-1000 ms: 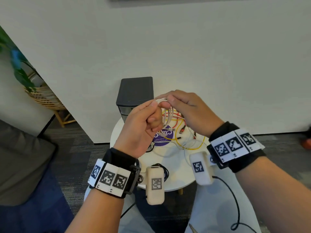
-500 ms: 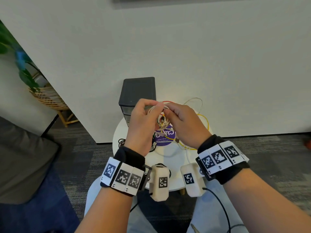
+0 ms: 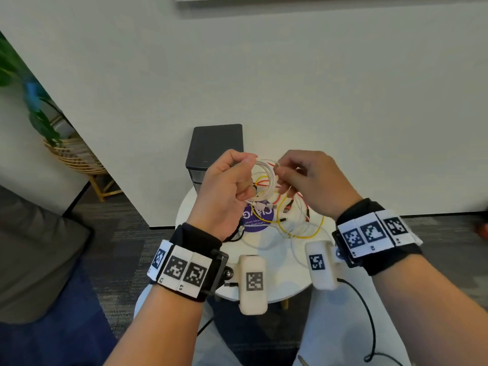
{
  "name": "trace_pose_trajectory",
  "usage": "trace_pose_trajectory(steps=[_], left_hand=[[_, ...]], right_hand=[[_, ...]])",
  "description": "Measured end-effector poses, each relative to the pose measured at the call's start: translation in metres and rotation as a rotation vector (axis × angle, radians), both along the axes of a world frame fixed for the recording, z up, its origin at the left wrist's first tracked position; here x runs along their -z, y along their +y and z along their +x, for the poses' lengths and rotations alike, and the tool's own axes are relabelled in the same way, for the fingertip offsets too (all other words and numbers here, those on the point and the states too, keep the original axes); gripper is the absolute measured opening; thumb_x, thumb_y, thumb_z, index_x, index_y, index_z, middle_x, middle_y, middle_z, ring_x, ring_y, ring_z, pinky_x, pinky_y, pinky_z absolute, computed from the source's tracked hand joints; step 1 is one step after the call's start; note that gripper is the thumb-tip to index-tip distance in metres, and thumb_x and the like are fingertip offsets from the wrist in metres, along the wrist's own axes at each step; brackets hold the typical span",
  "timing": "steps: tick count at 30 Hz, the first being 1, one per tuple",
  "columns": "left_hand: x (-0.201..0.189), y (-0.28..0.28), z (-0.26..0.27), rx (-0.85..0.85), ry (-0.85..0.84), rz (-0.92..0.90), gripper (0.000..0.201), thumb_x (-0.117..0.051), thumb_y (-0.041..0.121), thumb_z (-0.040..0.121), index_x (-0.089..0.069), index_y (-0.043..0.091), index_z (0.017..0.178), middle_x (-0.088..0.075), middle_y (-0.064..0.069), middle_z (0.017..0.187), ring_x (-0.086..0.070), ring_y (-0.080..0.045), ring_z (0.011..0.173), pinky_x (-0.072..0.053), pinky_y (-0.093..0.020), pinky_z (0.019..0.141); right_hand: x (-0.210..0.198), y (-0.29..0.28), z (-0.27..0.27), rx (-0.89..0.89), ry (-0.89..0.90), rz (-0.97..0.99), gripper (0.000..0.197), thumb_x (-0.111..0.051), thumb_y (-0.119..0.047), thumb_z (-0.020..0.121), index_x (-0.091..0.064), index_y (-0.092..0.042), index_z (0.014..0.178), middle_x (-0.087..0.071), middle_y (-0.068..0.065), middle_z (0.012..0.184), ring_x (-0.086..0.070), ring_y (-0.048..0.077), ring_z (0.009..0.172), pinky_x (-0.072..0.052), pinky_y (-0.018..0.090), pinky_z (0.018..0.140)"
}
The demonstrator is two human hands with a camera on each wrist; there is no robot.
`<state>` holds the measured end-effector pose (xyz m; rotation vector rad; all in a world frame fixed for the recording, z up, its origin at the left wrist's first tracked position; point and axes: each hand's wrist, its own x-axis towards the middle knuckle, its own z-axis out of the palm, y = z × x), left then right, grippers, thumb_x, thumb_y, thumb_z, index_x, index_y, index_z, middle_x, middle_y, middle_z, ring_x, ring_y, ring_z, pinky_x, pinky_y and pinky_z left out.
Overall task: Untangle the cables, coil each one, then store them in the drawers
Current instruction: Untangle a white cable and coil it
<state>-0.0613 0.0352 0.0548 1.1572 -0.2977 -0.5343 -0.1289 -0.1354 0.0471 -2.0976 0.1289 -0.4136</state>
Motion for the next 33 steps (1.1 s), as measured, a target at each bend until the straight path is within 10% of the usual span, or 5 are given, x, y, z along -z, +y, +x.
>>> trace_pose_trajectory(steps=[4, 16, 22, 33], left_hand=[[-0.001, 0.001, 0.000, 0.017, -0.020, 0.025, 0.017, -0.050, 0.004, 0.104, -0.054, 0.010, 0.089, -0.021, 0.000, 0.062, -0.017, -0.012, 0.056, -0.019, -0.026, 0.052], [-0.003, 0.000, 0.003, -0.015, -0.039, 0.019, 0.008, -0.050, 0.009, 0.105, -0.055, 0.007, 0.100, -0.023, -0.003, 0.063, -0.020, -0.018, 0.060, -0.038, -0.035, 0.068], [-0.003, -0.003, 0.005, -0.033, -0.061, 0.030, 0.012, -0.049, 0.008, 0.105, -0.055, 0.009, 0.095, -0.025, -0.004, 0.065, -0.021, -0.010, 0.056, -0.023, -0.026, 0.054], [-0.014, -0.002, 0.007, 0.122, 0.270, -0.347, 0.023, -0.047, 0.015, 0.097, -0.056, 0.001, 0.114, -0.031, -0.001, 0.074, -0.020, -0.010, 0.064, -0.030, -0.022, 0.055]], right_hand=[[0.001, 0.009, 0.005, 0.025, -0.066, 0.435, 0.018, -0.056, -0.001, 0.100, -0.071, -0.004, 0.090, -0.068, 0.012, 0.073, -0.065, 0.016, 0.061, -0.055, 0.024, 0.060], [0.006, 0.026, 0.000, -0.107, 0.138, 0.819, 0.031, -0.049, -0.021, 0.104, -0.072, -0.001, 0.103, -0.069, 0.010, 0.091, -0.056, 0.015, 0.072, -0.041, 0.028, 0.061], [-0.008, 0.021, -0.003, -0.023, -0.024, 0.214, 0.008, -0.067, -0.010, 0.095, -0.075, -0.009, 0.093, -0.069, 0.008, 0.074, -0.058, 0.012, 0.062, -0.047, 0.029, 0.060], [-0.023, 0.024, 0.000, -0.050, -0.059, 0.308, 0.038, -0.056, 0.003, 0.097, -0.046, -0.022, 0.123, -0.052, -0.001, 0.059, -0.052, 0.017, 0.056, -0.047, 0.030, 0.058]])
